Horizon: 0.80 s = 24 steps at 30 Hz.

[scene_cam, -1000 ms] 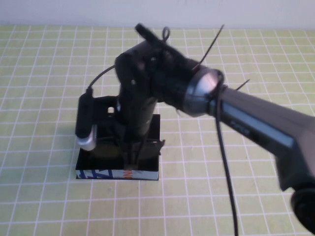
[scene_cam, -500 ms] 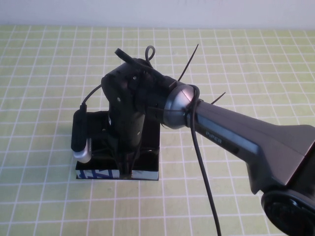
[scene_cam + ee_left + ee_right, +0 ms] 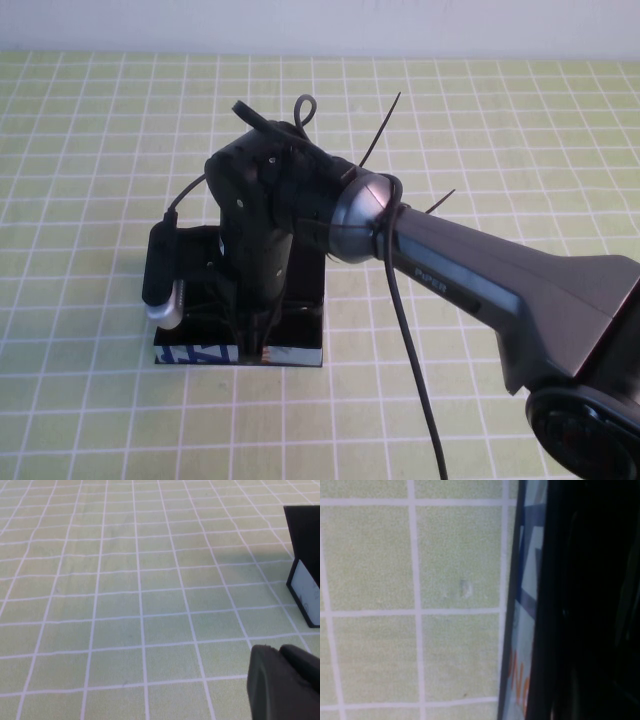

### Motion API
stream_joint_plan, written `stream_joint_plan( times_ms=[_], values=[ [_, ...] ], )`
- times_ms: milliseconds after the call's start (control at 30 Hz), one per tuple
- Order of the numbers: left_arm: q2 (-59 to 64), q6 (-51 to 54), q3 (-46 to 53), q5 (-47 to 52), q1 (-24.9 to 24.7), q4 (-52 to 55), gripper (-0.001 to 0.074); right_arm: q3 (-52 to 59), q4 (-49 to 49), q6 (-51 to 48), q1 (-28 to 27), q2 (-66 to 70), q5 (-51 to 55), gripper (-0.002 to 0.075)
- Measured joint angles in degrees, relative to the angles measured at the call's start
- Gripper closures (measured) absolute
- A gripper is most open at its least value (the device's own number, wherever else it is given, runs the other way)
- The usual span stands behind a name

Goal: Return glasses to glasses case
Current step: Place the glasses in the glasses case

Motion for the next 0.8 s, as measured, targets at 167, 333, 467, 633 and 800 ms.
stream_joint_plan(
  times_ms=[167, 333, 467, 633, 800],
  values=[
    [0.00, 0.00, 0.00, 0.00, 0.00, 0.00, 0.0737, -0.03, 0.00, 0.56, 0.00, 0.00, 0.00, 0.0667],
    [0.00, 0.00, 0.00, 0.00, 0.00, 0.00, 0.0737, -0.13, 0.00, 0.75, 0.00, 0.00, 0.00, 0.0667],
    [0.00, 0.00, 0.00, 0.00, 0.00, 0.00, 0.0737, -0.13, 0.00, 0.75, 0.14, 0.00, 0.00, 0.0668],
    [0.00, 0.00, 0.00, 0.00, 0.00, 0.00, 0.0737, -1.00, 0.00, 0.75, 0.46, 0.00, 0.00, 0.0668],
    [0.00, 0.00, 0.00, 0.00, 0.00, 0.00, 0.0737, -2.16, 0.06, 1.39, 0.55, 0.00, 0.12, 0.0668]
  ],
)
